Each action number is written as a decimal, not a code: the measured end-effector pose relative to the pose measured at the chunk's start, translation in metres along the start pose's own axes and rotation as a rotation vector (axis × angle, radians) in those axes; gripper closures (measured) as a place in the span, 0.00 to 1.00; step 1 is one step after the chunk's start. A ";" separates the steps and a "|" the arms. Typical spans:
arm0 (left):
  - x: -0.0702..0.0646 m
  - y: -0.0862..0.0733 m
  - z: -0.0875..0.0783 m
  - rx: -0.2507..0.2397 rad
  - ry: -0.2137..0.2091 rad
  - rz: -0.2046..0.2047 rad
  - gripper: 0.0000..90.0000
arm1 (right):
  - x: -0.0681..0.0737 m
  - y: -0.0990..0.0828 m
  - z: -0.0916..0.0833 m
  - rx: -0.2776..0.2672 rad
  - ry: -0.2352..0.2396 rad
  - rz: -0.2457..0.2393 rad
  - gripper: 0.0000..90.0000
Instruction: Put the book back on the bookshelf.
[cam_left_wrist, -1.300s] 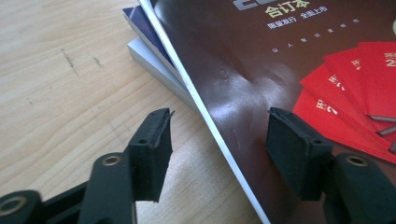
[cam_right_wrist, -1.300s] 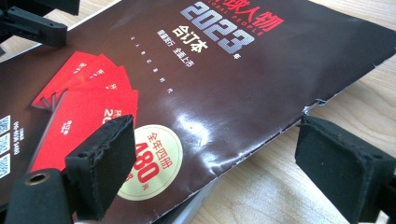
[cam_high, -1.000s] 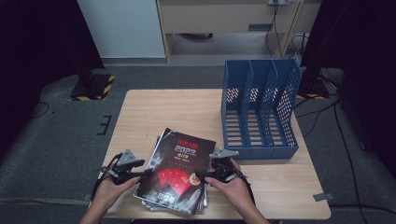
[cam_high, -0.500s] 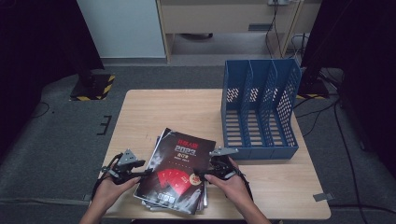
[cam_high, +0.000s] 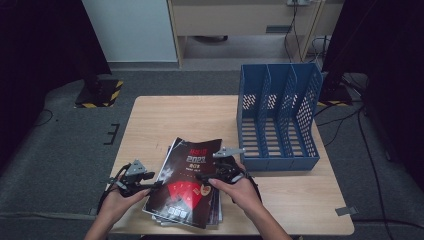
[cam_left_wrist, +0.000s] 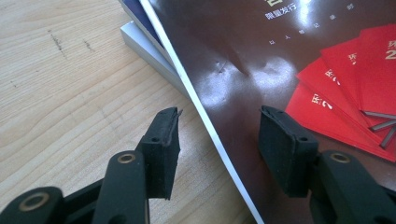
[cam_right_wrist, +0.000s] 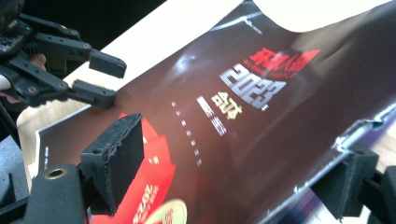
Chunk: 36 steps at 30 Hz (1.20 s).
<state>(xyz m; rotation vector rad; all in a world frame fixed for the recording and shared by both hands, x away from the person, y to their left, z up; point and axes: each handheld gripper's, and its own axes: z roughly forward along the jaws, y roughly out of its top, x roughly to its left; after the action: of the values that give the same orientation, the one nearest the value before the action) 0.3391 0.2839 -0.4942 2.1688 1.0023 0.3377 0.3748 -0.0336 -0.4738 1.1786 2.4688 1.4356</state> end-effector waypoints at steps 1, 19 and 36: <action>0.000 0.000 0.000 0.000 0.000 0.000 0.53 | 0.001 0.003 0.001 0.004 0.001 -0.003 0.21; 0.000 0.001 0.000 0.012 0.002 0.011 0.53 | -0.010 0.041 0.006 0.065 0.050 -0.017 0.36; -0.001 0.001 0.000 0.014 0.002 0.015 0.53 | -0.021 0.047 0.024 0.134 -0.004 -0.001 0.60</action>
<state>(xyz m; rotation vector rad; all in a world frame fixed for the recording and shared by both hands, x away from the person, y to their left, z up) 0.3392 0.2830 -0.4929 2.1898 0.9922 0.3414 0.4270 -0.0168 -0.4579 1.2010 2.5985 1.2839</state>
